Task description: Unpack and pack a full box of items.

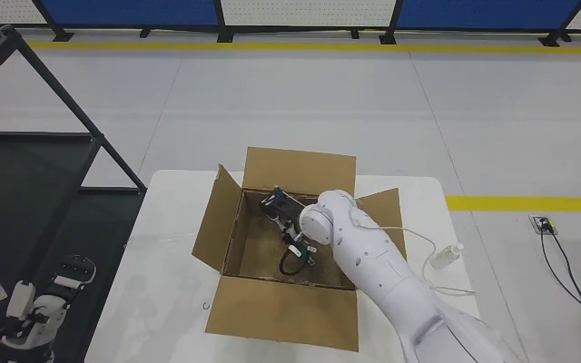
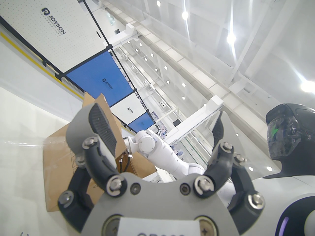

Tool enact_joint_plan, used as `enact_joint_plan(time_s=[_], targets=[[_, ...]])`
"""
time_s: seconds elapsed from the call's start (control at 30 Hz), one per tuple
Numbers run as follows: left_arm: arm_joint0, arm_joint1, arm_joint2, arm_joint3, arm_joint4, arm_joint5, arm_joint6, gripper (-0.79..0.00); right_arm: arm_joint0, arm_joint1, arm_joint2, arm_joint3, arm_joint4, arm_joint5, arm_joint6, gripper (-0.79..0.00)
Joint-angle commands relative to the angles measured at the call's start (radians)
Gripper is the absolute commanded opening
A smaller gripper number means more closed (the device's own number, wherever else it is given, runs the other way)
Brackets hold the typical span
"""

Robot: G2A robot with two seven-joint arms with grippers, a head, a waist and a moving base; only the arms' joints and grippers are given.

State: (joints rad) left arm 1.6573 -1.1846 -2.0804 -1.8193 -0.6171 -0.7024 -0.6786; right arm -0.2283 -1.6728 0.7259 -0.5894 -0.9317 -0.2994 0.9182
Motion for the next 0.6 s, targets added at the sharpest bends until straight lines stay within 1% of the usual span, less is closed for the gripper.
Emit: enact_joint_plan(time_s=[0.0, 0.03, 0.07, 0.13, 0.17, 0.2, 0.23, 0.27, 0.33, 0.4, 0.53, 0.57], targets=[[0.000, 0.000, 0.000, 0.000, 0.000, 0.000, 0.000, 0.000, -0.073, 0.048, 0.050, -0.164, -0.038, 0.012, 0.034, -0.785], [0.000, 0.000, 0.000, 0.000, 0.000, 0.000, 0.000, 0.000, -0.103, 0.064, 0.069, -0.226, -0.054, 0.018, 0.051, -0.785], [0.000, 0.000, 0.000, 0.000, 0.000, 0.000, 0.000, 0.000, -0.155, 0.088, 0.103, -0.329, -0.078, 0.029, 0.083, -0.785], [0.000, 0.000, 0.000, 0.000, 0.000, 0.000, 0.000, 0.000, -0.279, 0.136, 0.177, -0.561, -0.140, 0.051, 0.163, -0.785], [0.000, 0.000, 0.000, 0.000, 0.000, 0.000, 0.000, 0.000, -0.368, 0.164, 0.230, -0.719, -0.179, 0.058, 0.206, -0.785], [0.000, 0.000, 0.000, 0.000, 0.000, 0.000, 0.000, 0.000, -0.413, 0.175, 0.255, -0.791, -0.197, 0.058, 0.223, -0.785], [0.000, 0.000, 0.000, 0.000, 0.000, 0.000, 0.000, 0.000, -0.493, 0.195, 0.300, -0.917, -0.228, 0.054, 0.243, -0.785], [0.000, 0.000, 0.000, 0.000, 0.000, 0.000, 0.000, 0.000, -0.543, 0.205, 0.325, -0.991, -0.249, 0.052, 0.247, -0.785], [0.000, 0.000, 0.000, 0.000, 0.000, 0.000, 0.000, 0.000, -0.614, 0.219, 0.354, -1.094, -0.294, 0.047, 0.219, -0.785], [0.000, 0.000, 0.000, 0.000, 0.000, 0.000, 0.000, 0.000, -0.661, 0.226, 0.369, -1.153, -0.327, 0.044, 0.161, -0.785], [0.000, 0.000, 0.000, 0.000, 0.000, 0.000, 0.000, 0.000, -0.719, 0.232, 0.376, -1.218, -0.408, 0.082, 0.031, -0.785], [0.000, 0.000, 0.000, 0.000, 0.000, 0.000, 0.000, 0.000, -0.719, 0.232, 0.376, -1.218, -0.408, 0.082, 0.031, -0.785]])
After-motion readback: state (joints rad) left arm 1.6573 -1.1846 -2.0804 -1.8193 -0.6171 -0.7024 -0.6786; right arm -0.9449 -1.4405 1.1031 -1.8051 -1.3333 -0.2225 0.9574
